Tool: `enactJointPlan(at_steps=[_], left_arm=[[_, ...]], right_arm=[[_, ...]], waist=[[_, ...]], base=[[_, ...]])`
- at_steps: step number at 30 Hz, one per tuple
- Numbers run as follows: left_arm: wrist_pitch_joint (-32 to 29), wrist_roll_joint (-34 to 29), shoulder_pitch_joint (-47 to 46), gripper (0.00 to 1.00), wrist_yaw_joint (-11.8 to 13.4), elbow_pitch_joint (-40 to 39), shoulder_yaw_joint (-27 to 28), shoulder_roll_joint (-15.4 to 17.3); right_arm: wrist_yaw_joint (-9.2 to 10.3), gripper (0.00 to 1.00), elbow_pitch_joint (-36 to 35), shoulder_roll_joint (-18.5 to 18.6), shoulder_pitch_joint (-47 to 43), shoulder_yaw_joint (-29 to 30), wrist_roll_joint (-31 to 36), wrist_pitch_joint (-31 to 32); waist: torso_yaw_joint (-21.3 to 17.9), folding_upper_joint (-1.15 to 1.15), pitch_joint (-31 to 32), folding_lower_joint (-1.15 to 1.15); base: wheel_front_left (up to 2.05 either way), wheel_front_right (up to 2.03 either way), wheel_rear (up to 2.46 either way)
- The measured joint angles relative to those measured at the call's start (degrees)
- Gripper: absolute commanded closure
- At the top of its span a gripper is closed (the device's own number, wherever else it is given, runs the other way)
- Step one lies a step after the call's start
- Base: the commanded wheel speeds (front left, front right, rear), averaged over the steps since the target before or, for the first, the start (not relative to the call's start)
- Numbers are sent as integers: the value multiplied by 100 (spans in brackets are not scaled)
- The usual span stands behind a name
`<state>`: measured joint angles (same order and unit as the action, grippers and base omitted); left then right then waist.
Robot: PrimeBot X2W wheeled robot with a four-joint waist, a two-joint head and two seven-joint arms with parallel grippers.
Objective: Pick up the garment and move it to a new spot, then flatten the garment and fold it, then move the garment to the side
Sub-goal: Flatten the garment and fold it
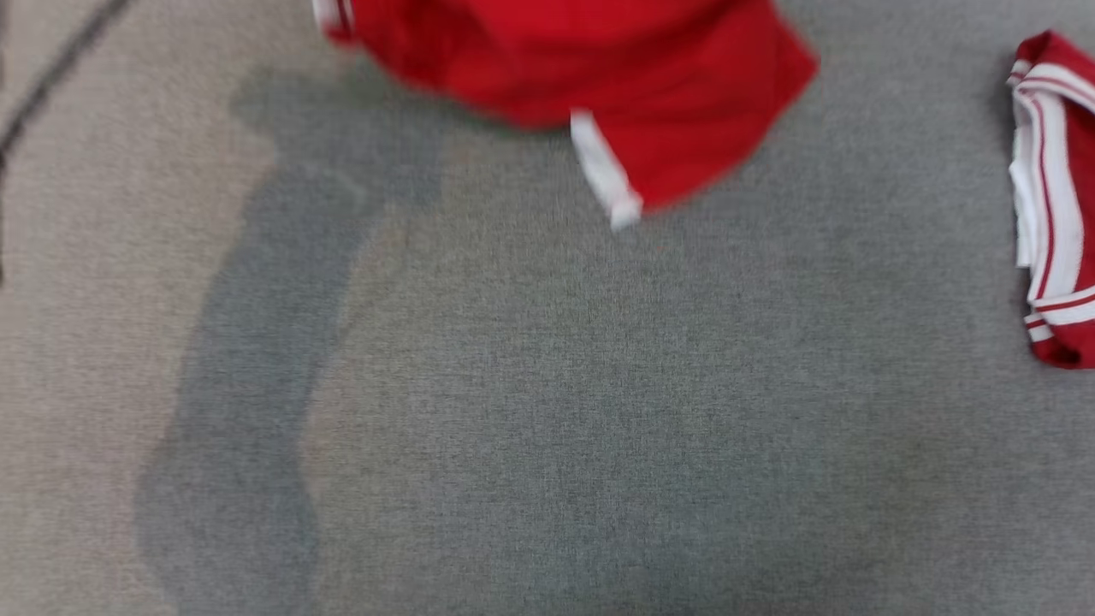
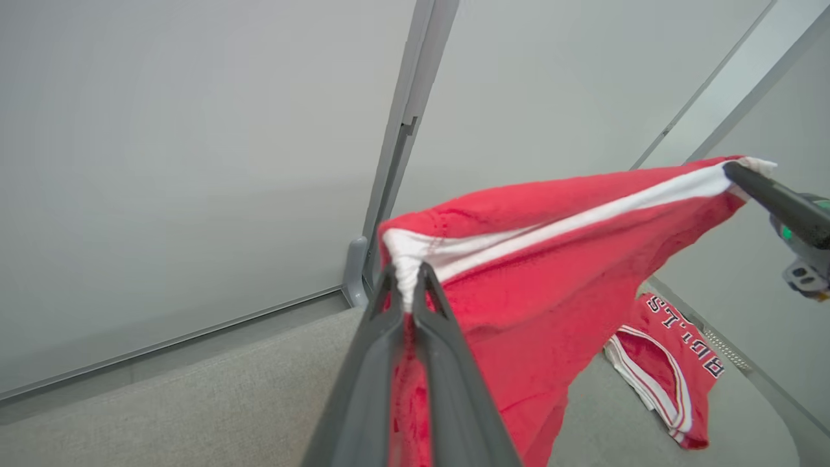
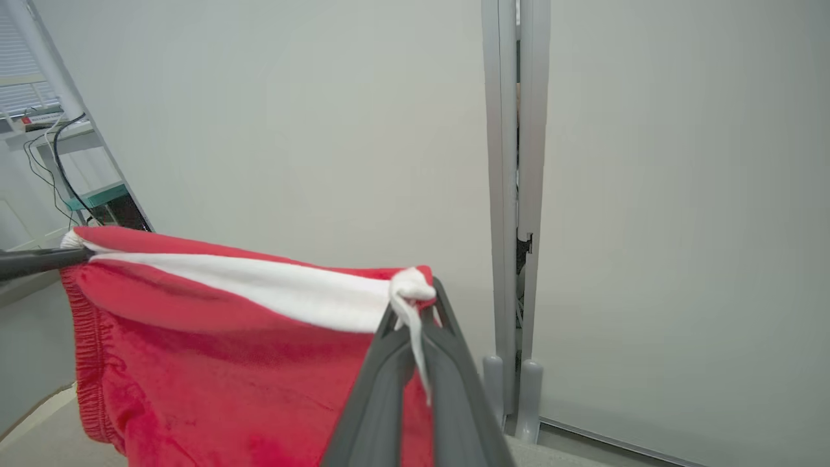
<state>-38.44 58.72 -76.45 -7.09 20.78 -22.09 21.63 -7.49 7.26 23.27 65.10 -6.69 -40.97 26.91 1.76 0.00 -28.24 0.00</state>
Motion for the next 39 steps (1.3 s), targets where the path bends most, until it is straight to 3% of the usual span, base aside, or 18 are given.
enactJointPlan(at_steps=[8, 17, 21, 26, 30, 39], left_arm=[[682, 11, -1302, 100, -36, 993, -436, -289], [1001, 346, -1617, 100, -36, 1317, -1205, -229], [1156, 528, -1256, 100, -36, 1165, -1775, -35], [1762, 620, -541, 100, -36, 1151, -2292, 249], [2012, 906, 252, 100, -36, 1031, -2679, 419], [2080, 1714, 1858, 100, -36, 66, -3171, 1161]], right_arm=[[-1, 100, 756, 296, 1544, -531, -35, -813], [-1, 100, 1249, 377, 1915, -1287, -194, -1081], [0, 100, 1315, 511, 1594, -1653, -391, -1179], [0, 100, 1258, 557, 882, -2116, -624, -1376], [0, 100, 1189, 535, 102, -2457, -871, -1484], [0, 100, 561, 732, -1814, -2884, -1360, -1417]], waist=[[-67, 0, -404, 0], [-79, 0, -492, 0], [-53, 0, -522, 0], [-78, 0, -427, 0], [-117, 0, -177, 0], [-192, 0, 646, 0]], base=[[0, 0, 0], [0, 0, 0], [0, 0, 0], [0, 0, 0], [0, 0, 0], [0, 0, 0]])
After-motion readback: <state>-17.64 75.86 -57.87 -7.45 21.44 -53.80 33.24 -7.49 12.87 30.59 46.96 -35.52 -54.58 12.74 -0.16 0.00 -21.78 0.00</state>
